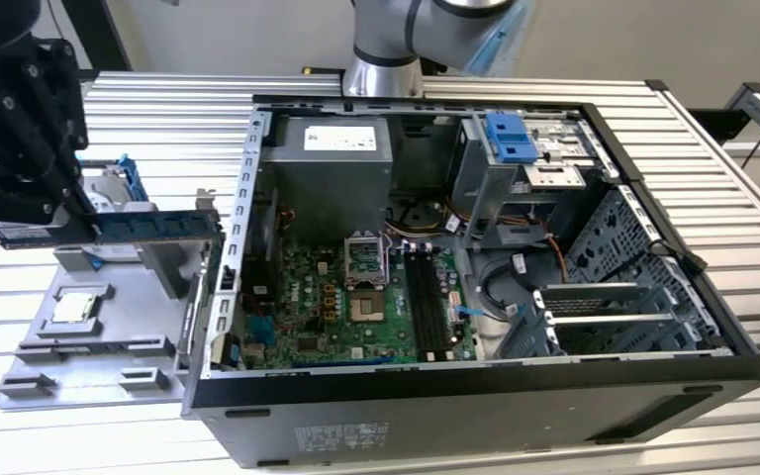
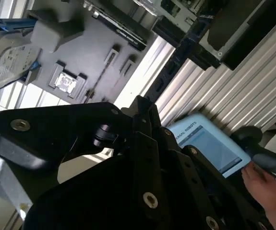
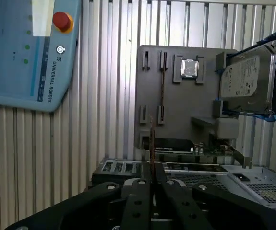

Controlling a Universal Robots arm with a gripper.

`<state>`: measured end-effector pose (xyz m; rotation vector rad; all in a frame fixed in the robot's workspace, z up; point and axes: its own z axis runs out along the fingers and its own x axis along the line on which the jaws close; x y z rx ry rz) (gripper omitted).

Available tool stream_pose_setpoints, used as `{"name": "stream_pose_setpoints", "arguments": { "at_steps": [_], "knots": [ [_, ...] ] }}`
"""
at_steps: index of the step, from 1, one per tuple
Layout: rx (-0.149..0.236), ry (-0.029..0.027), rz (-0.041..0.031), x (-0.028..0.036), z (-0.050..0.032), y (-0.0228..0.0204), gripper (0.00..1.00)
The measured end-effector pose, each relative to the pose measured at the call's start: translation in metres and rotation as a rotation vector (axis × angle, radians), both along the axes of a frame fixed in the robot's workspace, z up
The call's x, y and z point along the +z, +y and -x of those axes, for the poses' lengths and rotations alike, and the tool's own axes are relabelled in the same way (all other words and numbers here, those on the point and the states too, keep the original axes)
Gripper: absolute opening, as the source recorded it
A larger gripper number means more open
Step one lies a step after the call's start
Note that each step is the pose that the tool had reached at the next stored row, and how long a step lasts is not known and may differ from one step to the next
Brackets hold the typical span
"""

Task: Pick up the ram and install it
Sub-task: 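Pick up the ram and move it above insertion slot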

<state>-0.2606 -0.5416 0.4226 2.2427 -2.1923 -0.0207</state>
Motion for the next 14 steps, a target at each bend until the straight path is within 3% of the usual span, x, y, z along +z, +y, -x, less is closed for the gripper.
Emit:
{"name": "stream_pose_setpoints", "arguments": {
  "at_steps": [14],
  "knots": [
    [0.001,-0.0003,0.0001,0.0000,-0.0637,0.0000,0.00]
  ]
}}
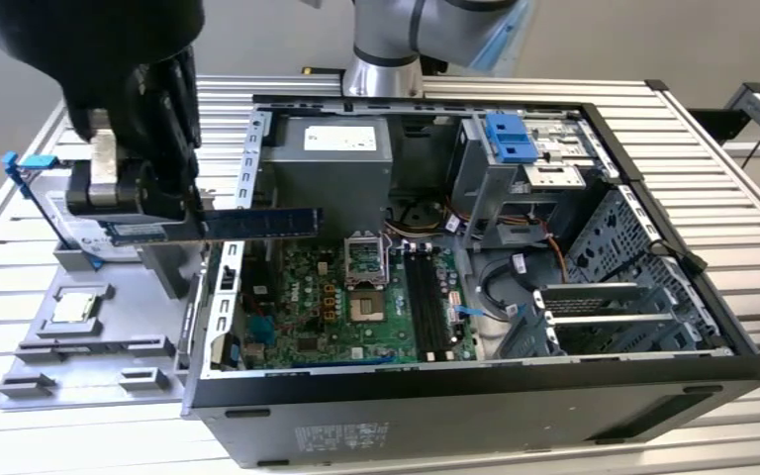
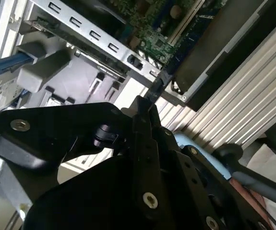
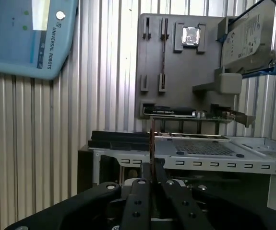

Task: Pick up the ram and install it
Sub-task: 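Pick up the ram and move it above insertion slot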

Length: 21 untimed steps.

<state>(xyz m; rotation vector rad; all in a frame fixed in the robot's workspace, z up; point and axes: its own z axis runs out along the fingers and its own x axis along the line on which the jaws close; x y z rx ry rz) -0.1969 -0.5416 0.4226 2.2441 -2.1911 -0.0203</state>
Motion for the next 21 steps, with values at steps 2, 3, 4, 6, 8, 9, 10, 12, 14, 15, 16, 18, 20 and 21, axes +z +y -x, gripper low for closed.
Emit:
{"name": "stream_pose_setpoints", "arguments": {
  "at_steps": [2,3,4,6,8,9,10,12,14,15,16,18,20,21],
  "knots": [
    [0.000,0.0000,0.0000,0.0000,-0.0092,0.0000,0.00],
    [0.000,-0.0001,0.0000,0.0000,-0.0138,0.0000,0.00],
    [0.000,-0.0001,0.0000,0.0000,-0.0181,0.0000,0.00],
    [0.000,-0.0002,0.0000,0.0000,-0.0271,0.0000,0.00],
    [0.001,-0.0004,0.0000,0.0000,-0.0358,0.0000,0.00],
    [0.001,-0.0005,0.0000,0.0000,-0.0399,0.0000,0.00],
    [0.001,-0.0006,0.0000,0.0000,-0.0445,0.0000,0.00],
    [0.001,-0.0007,0.0000,0.0000,-0.0536,0.0000,0.00],
    [0.001,-0.0008,0.0000,0.0000,-0.0628,0.0000,0.00],
    [0.001,-0.0010,0.0001,0.0000,-0.0677,0.0000,0.00],
    [0.001,-0.0011,0.0000,0.0000,-0.0720,0.0000,0.00],
    [0.001,-0.0011,-0.0001,0.0000,-0.0810,0.0000,0.00],
    [0.001,-0.0011,-0.0001,-0.0001,-0.0900,0.0000,0.00],
    [0.001,-0.0011,-0.0002,-0.0002,-0.0945,0.0000,0.00]
  ]
}}
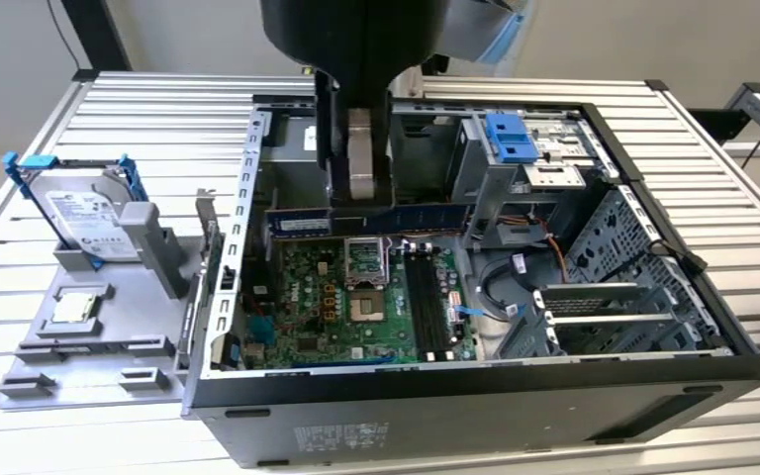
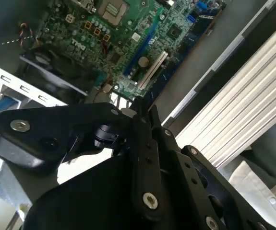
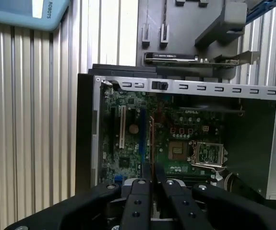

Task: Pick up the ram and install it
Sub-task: 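Pick up the ram and move it above insertion slot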

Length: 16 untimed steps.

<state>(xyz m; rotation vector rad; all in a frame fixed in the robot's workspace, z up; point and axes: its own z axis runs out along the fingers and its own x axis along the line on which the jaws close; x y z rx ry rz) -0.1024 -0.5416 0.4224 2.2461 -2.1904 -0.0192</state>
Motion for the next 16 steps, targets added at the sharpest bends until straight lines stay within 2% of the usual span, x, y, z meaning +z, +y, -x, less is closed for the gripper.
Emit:
{"name": "stream_pose_setpoints", "arguments": {
  "at_steps": [2,8,10,14,16],
  "knots": [
    [-0.003,0.0000,-0.0007,-0.0007,-0.0056,0.0000,0.00],
    [-0.026,-0.0013,-0.0009,-0.0028,-0.0144,0.0000,0.00],
    [-0.026,-0.0014,-0.0007,-0.0031,-0.0210,0.0000,0.00],
    [-0.026,-0.0015,-0.0008,-0.0034,-0.0228,0.0000,0.00],
    [-0.026,-0.0015,-0.0007,-0.0033,-0.0272,0.0001,0.00]
  ]
}}
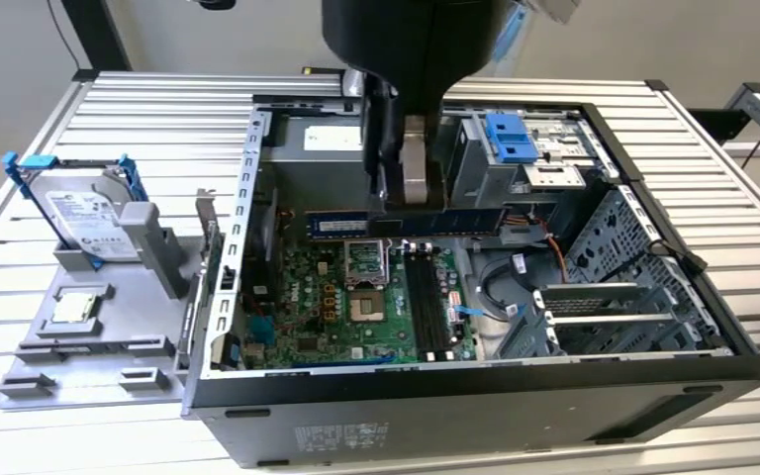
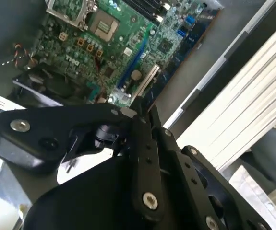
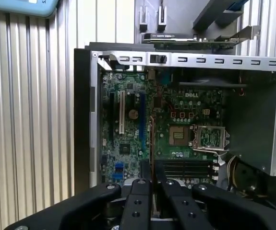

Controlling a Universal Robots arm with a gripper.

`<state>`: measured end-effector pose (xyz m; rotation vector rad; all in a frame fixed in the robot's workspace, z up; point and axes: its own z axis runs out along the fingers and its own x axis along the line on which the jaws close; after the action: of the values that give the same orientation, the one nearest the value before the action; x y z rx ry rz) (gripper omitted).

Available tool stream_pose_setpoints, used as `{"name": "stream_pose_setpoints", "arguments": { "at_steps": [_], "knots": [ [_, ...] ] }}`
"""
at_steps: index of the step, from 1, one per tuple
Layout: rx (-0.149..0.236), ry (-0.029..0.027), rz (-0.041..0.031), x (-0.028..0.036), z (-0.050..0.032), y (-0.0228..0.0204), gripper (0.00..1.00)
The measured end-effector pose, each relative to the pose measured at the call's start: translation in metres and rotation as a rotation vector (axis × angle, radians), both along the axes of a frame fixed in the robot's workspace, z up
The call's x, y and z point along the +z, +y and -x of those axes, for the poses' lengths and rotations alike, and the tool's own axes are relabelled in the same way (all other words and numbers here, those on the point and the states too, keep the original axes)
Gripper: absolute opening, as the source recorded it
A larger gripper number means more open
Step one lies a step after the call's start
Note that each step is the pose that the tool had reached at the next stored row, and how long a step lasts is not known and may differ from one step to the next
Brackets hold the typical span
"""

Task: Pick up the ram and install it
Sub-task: 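Pick up the ram and move it above insertion slot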

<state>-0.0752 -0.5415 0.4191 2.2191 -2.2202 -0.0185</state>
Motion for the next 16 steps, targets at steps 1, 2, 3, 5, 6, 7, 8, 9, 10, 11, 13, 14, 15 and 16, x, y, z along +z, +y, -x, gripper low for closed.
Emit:
{"name": "stream_pose_setpoints", "arguments": {
  "at_steps": [1,2,3,5,6,7,8,9,10,11,13,14,15,16],
  "knots": [
    [0.000,0.0001,0.0000,0.0000,-0.0045,0.0000,0.00],
    [0.000,0.0000,-0.0002,-0.0001,-0.0093,-0.0001,0.00],
    [0.000,0.0000,-0.0001,-0.0001,-0.0135,-0.0001,0.00],
    [0.000,0.0000,0.0000,0.0000,-0.0226,-0.0001,0.00],
    [0.000,0.0001,0.0000,0.0000,-0.0273,-0.0001,0.00],
    [0.000,0.0000,0.0000,0.0000,-0.0318,-0.0001,0.00],
    [0.000,0.0000,-0.0001,-0.0001,-0.0362,-0.0001,0.00],
    [0.000,0.0000,0.0000,0.0000,-0.0403,-0.0001,0.00],
    [0.000,0.0000,0.0000,0.0000,-0.0421,-0.0001,0.00],
    [0.000,0.0000,0.0000,0.0000,-0.0423,-0.0001,0.00],
    [0.000,0.0000,-0.0001,0.0000,-0.0423,-0.0001,0.00],
    [0.000,0.0000,-0.0002,-0.0001,-0.0423,-0.0001,0.00],
    [0.000,-0.0009,-0.0002,0.0000,-0.0424,0.0003,0.00],
    [0.000,-0.0022,-0.0022,-0.0001,-0.0424,0.0015,0.00]
  ]
}}
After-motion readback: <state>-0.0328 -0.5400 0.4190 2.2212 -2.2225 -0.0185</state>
